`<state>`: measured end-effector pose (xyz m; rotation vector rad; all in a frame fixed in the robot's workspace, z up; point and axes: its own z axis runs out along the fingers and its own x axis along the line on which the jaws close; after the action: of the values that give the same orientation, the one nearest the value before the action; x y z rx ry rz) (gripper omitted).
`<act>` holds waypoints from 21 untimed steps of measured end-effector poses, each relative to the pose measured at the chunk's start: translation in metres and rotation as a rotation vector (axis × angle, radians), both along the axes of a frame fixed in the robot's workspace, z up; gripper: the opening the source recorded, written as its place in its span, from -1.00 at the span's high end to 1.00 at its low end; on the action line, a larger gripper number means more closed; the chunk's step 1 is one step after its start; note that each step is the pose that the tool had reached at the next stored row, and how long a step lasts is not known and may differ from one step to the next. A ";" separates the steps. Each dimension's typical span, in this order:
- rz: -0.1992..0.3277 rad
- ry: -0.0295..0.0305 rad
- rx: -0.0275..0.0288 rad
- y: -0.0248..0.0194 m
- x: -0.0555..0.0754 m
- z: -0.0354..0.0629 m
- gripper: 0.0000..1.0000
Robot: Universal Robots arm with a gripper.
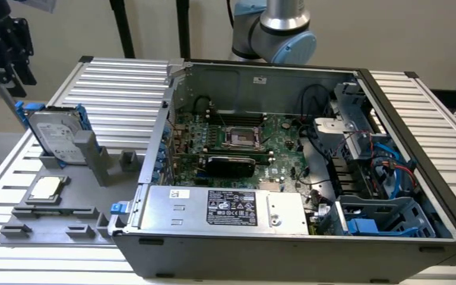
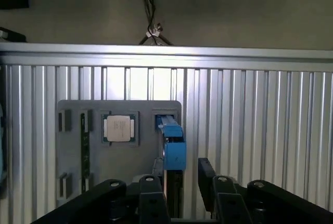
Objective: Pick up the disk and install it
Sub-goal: 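Pick up the disk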
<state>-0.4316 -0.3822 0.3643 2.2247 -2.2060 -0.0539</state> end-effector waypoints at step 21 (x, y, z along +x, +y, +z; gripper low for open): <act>0.012 0.0000 0.0000 0.0000 0.000 -0.0379 0.04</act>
<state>-0.4317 -0.3822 0.3264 2.2382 -2.1921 -0.0538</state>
